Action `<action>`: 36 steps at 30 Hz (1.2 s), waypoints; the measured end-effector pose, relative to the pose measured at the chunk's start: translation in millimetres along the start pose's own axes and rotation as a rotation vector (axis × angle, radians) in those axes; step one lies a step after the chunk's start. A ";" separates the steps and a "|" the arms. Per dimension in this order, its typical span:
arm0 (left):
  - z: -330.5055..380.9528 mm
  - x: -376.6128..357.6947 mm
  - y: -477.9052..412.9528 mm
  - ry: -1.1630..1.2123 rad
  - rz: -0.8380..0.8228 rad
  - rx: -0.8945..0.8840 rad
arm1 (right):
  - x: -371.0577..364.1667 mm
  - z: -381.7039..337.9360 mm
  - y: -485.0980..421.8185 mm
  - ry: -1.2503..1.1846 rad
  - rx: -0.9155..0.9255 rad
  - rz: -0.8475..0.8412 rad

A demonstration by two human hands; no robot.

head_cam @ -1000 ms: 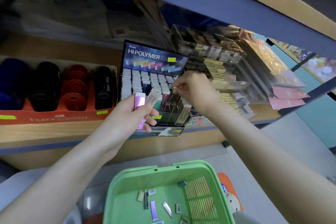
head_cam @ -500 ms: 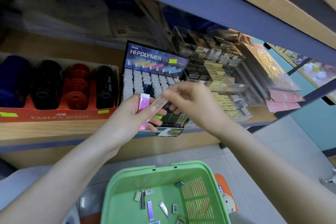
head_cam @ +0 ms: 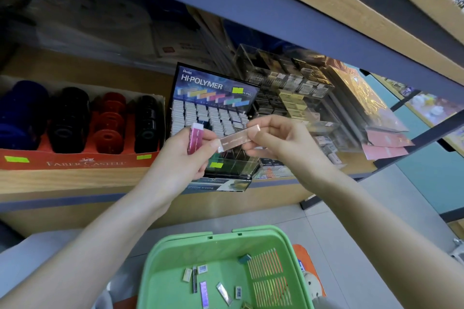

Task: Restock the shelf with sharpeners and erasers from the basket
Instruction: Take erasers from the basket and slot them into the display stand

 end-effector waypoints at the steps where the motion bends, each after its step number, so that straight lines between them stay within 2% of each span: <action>1: 0.8 0.9 -0.6 -0.004 0.008 -0.012 | -4.9 1.2 3.2 0.028 0.008 -0.022; 5: 11.6 9.5 -4.5 -0.042 0.083 -0.095 | -18.3 -7.3 10.3 0.442 0.284 -0.070; 8: 20.0 9.1 -2.6 -0.119 0.091 -0.168 | -32.1 -7.7 18.2 0.600 0.397 -0.140; 11: 11.4 8.9 -3.8 -0.170 0.096 -0.144 | -38.7 -7.7 18.2 0.550 0.399 -0.134; 13: 5.3 11.1 -7.4 -0.053 0.100 -0.059 | -29.3 -8.3 7.0 0.430 0.355 -0.046; 15: 2.8 15.1 -10.4 -0.034 0.111 -0.026 | -11.1 -6.1 -10.4 0.363 0.332 0.092; 19: 9.8 20.2 -9.8 -0.108 0.104 -0.122 | 9.5 1.4 -37.0 0.444 0.366 0.238; 23: 14.4 27.4 -11.7 -0.152 0.128 -0.173 | 6.6 11.7 -51.2 0.570 0.370 0.205; 28: 22.9 27.9 -9.3 -0.186 0.118 -0.247 | -0.5 3.1 -57.0 0.772 0.532 0.176; 31: 23.4 32.4 -10.6 -0.186 0.152 -0.253 | -2.3 0.4 -61.6 0.865 0.565 0.137; 36: 24.2 37.3 -11.2 -0.182 0.187 -0.248 | -7.6 -1.5 -61.1 0.893 0.598 0.126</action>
Point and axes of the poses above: each hand's wrist, its own y-axis away from the middle knuckle, its own x-axis out of the back of the hand, z = x × y, the point moved 9 cm from there along -y, towards the middle knuckle, and after that the axes turned 15 degrees about z, right-handed, at the moved point
